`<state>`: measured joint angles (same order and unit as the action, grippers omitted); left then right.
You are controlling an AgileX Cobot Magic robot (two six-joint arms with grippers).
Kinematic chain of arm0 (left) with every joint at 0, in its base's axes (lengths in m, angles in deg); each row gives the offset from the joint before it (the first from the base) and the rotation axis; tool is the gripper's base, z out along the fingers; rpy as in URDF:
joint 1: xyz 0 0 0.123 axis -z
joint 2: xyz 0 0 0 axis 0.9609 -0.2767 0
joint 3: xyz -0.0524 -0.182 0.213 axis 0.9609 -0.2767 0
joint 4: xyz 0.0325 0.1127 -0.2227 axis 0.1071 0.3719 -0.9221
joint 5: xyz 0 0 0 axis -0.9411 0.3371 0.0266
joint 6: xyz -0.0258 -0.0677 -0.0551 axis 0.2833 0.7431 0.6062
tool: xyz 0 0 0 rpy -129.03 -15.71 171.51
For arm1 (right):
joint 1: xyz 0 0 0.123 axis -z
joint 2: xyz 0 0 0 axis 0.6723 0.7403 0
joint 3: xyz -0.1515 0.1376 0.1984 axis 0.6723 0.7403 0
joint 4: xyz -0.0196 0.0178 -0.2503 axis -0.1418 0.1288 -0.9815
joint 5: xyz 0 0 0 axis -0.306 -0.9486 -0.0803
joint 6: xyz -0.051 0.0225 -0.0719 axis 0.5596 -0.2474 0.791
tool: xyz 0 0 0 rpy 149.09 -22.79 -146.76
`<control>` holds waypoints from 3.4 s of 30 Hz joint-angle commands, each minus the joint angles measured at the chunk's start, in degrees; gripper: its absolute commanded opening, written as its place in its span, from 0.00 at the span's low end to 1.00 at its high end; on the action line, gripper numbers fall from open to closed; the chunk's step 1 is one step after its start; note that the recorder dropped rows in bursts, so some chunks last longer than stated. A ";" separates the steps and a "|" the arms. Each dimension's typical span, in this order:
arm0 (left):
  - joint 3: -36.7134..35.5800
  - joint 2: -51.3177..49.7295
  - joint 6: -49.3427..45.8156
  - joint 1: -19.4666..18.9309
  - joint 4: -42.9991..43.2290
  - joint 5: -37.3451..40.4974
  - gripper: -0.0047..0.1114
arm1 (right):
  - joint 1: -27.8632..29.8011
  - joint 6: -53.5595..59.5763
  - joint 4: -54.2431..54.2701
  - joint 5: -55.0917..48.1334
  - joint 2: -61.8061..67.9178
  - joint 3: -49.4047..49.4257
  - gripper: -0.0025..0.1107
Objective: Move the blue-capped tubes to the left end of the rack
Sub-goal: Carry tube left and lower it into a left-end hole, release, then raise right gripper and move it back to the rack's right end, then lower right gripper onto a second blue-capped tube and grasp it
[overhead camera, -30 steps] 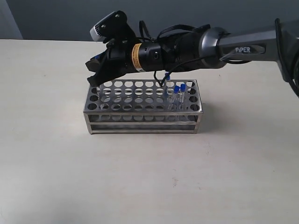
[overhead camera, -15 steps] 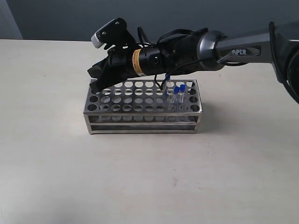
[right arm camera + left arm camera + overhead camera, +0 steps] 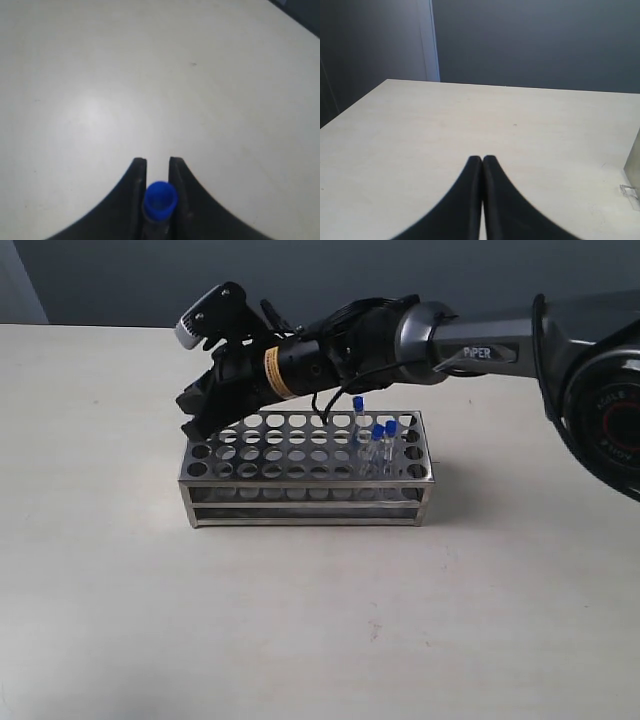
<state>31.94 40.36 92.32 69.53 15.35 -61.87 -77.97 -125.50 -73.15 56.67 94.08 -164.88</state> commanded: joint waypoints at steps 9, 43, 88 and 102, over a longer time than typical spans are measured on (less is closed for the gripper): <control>-0.19 0.21 0.10 0.39 -0.20 -0.16 0.04 | -0.40 -3.78 -2.03 3.10 0.17 -0.54 0.03; -0.19 0.21 0.10 0.39 -0.20 -0.16 0.04 | 16.40 -3.94 -2.03 5.17 -26.17 26.38 0.35; -0.19 0.21 0.14 0.39 -0.20 -0.16 0.04 | 16.25 3.06 3.56 -8.49 -24.05 32.76 0.52; -0.19 0.21 0.14 0.39 -0.20 -0.16 0.04 | 16.25 2.92 5.72 -9.21 -19.49 29.50 0.28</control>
<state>31.94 40.36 92.32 69.53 15.35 -61.87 -61.96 -123.00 -67.86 47.42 74.46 -134.89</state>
